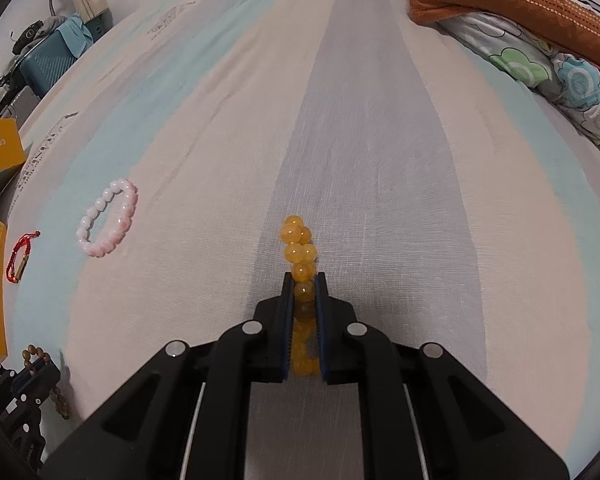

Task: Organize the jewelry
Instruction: 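Lift the wooden bead bracelet with the left tool while the right tool lifts the yellow bracelet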

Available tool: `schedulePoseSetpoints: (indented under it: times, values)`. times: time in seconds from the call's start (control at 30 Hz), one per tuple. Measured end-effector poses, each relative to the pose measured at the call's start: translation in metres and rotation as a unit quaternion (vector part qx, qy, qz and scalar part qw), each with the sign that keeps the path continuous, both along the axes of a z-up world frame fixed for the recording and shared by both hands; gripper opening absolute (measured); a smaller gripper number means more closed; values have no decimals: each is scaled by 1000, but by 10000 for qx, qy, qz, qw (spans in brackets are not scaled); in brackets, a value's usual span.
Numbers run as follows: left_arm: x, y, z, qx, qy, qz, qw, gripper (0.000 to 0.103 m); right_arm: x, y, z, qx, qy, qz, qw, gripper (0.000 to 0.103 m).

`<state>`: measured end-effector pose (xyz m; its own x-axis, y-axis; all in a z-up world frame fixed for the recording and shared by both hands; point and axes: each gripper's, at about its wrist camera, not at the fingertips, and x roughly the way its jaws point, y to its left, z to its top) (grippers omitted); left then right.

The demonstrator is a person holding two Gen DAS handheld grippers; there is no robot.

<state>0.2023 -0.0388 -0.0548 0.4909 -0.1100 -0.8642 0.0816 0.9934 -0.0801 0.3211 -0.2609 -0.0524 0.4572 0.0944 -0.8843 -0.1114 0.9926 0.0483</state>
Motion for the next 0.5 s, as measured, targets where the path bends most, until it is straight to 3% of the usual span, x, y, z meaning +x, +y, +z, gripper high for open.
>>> schedulePoseSetpoints:
  times: [0.5]
  values:
    - [-9,6,24,42,-184,72,9998,7,-19,9,33,-5,-325,22,9995,9]
